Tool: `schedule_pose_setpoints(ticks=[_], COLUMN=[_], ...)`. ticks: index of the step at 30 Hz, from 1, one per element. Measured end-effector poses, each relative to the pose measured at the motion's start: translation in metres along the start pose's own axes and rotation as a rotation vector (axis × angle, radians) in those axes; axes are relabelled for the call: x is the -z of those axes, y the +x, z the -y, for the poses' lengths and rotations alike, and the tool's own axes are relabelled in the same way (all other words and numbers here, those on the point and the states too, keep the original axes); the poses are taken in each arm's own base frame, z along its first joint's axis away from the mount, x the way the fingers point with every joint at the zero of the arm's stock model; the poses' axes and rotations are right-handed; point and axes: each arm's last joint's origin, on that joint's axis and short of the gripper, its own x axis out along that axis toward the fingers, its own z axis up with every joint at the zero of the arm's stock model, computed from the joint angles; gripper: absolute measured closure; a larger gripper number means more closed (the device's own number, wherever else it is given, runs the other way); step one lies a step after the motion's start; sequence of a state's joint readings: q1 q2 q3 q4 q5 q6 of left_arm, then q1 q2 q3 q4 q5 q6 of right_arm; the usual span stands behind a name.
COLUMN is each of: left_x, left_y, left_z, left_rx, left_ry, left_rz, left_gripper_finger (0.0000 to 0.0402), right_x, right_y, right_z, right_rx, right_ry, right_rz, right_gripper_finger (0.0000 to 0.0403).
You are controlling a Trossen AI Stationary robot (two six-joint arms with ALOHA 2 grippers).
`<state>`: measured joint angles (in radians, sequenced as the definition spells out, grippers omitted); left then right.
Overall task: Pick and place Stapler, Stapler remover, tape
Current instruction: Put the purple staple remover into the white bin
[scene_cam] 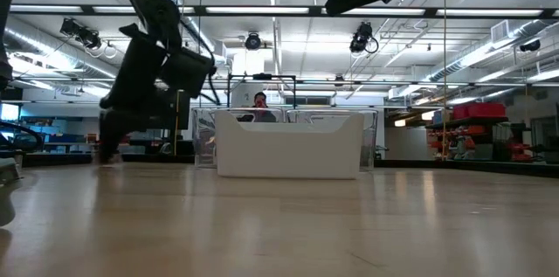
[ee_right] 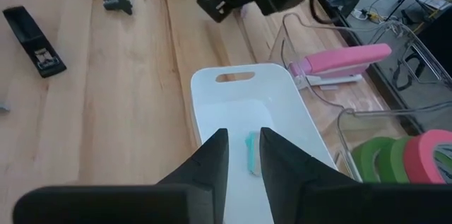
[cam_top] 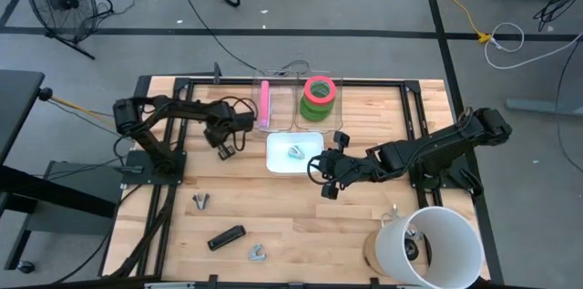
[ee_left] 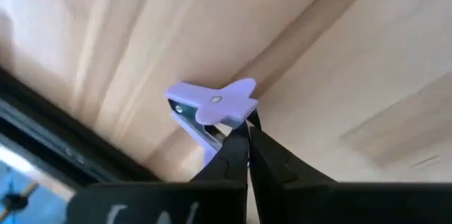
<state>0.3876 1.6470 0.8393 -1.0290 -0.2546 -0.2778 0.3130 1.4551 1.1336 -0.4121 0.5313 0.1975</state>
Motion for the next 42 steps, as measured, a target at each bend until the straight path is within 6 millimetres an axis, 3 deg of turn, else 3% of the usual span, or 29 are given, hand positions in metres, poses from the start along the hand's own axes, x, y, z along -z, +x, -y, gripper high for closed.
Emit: schedule_pose_setpoints(ticks=[12, 22, 30, 37, 42], left_x=[-0.01, -0.001, 0.006, -0.001, -0.01], left_y=[-0.066, -0.142, -0.206, -0.222, -0.227], left_z=[0.004, 0.03, 0.067, 0.101, 0.108], left_rx=[-0.104, 0.019, 0.283, 0.451, 0.476], left_ry=[0.02, 0.105, 0.231, 0.379, 0.392], left_rz=[0.051, 0.173, 0.494, 0.707, 0.808], left_gripper_finger=[0.0401, 0.0401, 0.0401, 0.0401, 0.0401], right_x=[0.001, 0.001, 0.001, 0.001, 0.001], right_y=[0.0, 0.0, 0.0, 0.0, 0.0], right_z=[0.0, 0.0, 0.0, 0.0, 0.0], right_rx=[-0.011, -0.014, -0.014, -0.014, -0.014], right_ry=[-0.003, -0.006, -0.005, -0.004, -0.001], right_rz=[-0.007, -0.012, -0.011, -0.011, -0.011], right_gripper_finger=[0.0321, 0.0321, 0.0321, 0.0321, 0.0321])
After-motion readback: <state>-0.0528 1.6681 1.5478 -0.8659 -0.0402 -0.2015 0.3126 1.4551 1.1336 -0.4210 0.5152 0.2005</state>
